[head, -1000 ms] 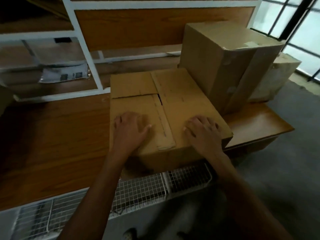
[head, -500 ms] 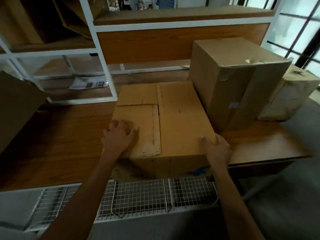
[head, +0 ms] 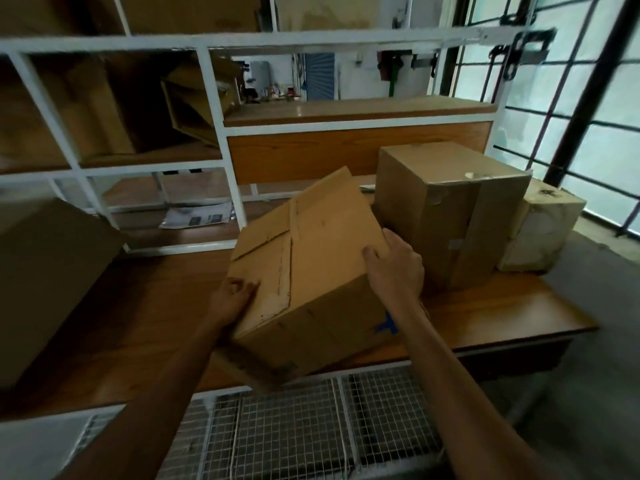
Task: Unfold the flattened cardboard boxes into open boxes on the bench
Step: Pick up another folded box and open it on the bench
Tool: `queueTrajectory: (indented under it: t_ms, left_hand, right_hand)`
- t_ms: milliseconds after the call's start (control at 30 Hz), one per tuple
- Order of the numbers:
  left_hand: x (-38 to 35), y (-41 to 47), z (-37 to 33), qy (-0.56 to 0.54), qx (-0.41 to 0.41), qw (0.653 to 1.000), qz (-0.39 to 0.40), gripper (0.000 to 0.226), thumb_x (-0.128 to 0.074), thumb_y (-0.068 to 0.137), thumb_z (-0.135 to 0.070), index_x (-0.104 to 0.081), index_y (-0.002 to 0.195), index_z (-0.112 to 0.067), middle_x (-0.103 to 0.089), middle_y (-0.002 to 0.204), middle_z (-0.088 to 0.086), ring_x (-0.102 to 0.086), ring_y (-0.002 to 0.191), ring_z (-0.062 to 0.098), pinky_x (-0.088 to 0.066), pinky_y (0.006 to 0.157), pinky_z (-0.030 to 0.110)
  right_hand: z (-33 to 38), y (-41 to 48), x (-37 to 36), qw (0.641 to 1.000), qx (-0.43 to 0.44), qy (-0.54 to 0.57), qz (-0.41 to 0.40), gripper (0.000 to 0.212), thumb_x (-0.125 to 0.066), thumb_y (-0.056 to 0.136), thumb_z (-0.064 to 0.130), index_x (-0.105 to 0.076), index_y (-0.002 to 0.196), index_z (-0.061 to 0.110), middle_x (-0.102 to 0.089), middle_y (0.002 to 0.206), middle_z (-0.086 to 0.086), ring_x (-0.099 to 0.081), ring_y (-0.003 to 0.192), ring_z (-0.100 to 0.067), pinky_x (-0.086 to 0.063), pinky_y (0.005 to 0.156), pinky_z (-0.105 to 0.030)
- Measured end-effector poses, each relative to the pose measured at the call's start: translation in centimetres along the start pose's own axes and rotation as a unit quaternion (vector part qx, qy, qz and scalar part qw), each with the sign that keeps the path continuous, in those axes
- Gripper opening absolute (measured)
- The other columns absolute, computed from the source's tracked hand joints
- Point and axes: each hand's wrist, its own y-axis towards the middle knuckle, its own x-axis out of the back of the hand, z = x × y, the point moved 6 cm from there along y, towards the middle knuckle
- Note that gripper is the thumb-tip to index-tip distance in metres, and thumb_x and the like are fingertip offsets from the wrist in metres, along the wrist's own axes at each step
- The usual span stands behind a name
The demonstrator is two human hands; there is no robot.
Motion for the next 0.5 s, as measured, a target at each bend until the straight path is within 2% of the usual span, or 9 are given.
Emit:
queueTrajectory:
  t_ms: [133, 200, 267, 333, 367, 433, 467, 500]
  left_hand:
    - [2.0, -2.4, -0.2, -0.047, -0.024, 0.998, 0.038, 0.066, -0.039, 0.094, -0.062, -0.041, 0.142, -0.016, -0.047, 0.141, 0.013, -0.051, 0.111, 0.022, -0.042, 0.095, 0.041]
    - [3.1, -3.7, -1.9, -0.056, -0.057, 0.995, 0.055, 0.06, -0.033, 0.098, -0.056, -0.044, 0.141, -0.016, -0.047, 0.142, 0.011, -0.049, 0.113, 0.019, -0.038, 0.095, 0.038]
    - [4.6, -5.2, -4.9, -0.112, -0.086, 0.988, 0.066, 0.056, -0.03, 0.1, -0.053, -0.044, 0.142, -0.018, -0.047, 0.141, 0.006, -0.048, 0.118, 0.019, -0.036, 0.098, 0.036]
    - [6.5, -6.7, -8.4, -0.194, -0.093, 0.974, 0.075, 0.064, -0.026, 0.097, -0.062, -0.041, 0.145, -0.022, -0.046, 0.141, -0.001, -0.045, 0.126, 0.019, -0.036, 0.102, 0.037]
    - [7.6, -7.2, -10.0, -0.223, -0.099, 0.967, 0.072, 0.069, -0.025, 0.095, -0.066, -0.04, 0.146, -0.023, -0.047, 0.141, -0.002, -0.046, 0.126, 0.02, -0.038, 0.1, 0.037]
    - [9.9, -8.2, -12.5, -0.263, -0.107, 0.957, 0.057, 0.07, -0.026, 0.095, -0.067, -0.041, 0.146, -0.021, -0.05, 0.141, 0.005, -0.053, 0.116, 0.021, -0.045, 0.084, 0.03]
    - [10.9, -8.8, -13.4, -0.271, -0.109, 0.955, 0.049, 0.069, -0.027, 0.096, -0.065, -0.042, 0.146, -0.02, -0.05, 0.143, 0.009, -0.056, 0.112, 0.022, -0.047, 0.082, 0.03]
    - [11.7, -9.4, -14.1, -0.263, -0.112, 0.957, 0.04, 0.067, -0.028, 0.096, -0.063, -0.042, 0.145, -0.019, -0.048, 0.145, 0.013, -0.056, 0.116, 0.025, -0.048, 0.088, 0.035]
  right_hand:
    - [6.7, -2.0, -1.8, 0.997, 0.057, -0.061, 0.004, 0.052, -0.049, 0.096, 0.047, -0.045, 0.143, 0.026, -0.056, 0.138, -0.004, -0.047, 0.125, -0.035, -0.039, 0.099, -0.05]
    - [10.0, -3.3, -2.6, 0.992, 0.09, -0.093, -0.009, 0.055, -0.044, 0.097, 0.052, -0.043, 0.146, 0.027, -0.052, 0.143, -0.005, -0.044, 0.127, -0.037, -0.036, 0.098, -0.052]
    - [12.9, -4.5, -4.0, 0.987, 0.118, -0.11, -0.01, 0.055, -0.035, 0.098, 0.059, -0.046, 0.143, 0.029, -0.052, 0.142, -0.005, -0.042, 0.129, -0.037, -0.036, 0.099, -0.053]
    - [15.3, -5.6, -5.3, 0.983, 0.161, -0.085, 0.016, 0.053, -0.027, 0.1, 0.059, -0.056, 0.131, 0.028, -0.059, 0.131, -0.005, -0.045, 0.125, -0.035, -0.039, 0.097, -0.052]
    - [16.3, -5.9, -5.8, 0.98, 0.192, -0.048, 0.031, 0.051, -0.027, 0.101, 0.056, -0.062, 0.119, 0.024, -0.064, 0.118, -0.005, -0.051, 0.116, -0.031, -0.044, 0.092, -0.049]
    - [17.6, -6.1, -6.0, 0.968, 0.239, 0.045, 0.067, 0.047, -0.032, 0.104, 0.044, -0.066, 0.089, 0.015, -0.066, 0.085, -0.005, -0.059, 0.085, -0.023, -0.05, 0.072, -0.043]
    - [17.8, -5.9, -6.1, 0.962, 0.251, 0.072, 0.085, 0.047, -0.037, 0.105, 0.039, -0.067, 0.084, 0.01, -0.066, 0.078, -0.006, -0.059, 0.075, -0.022, -0.05, 0.067, -0.044]
    - [17.6, -5.6, -6.1, 0.958, 0.256, 0.077, 0.101, 0.043, -0.042, 0.104, 0.036, -0.069, 0.085, 0.008, -0.067, 0.078, -0.007, -0.06, 0.072, -0.021, -0.051, 0.069, -0.045]
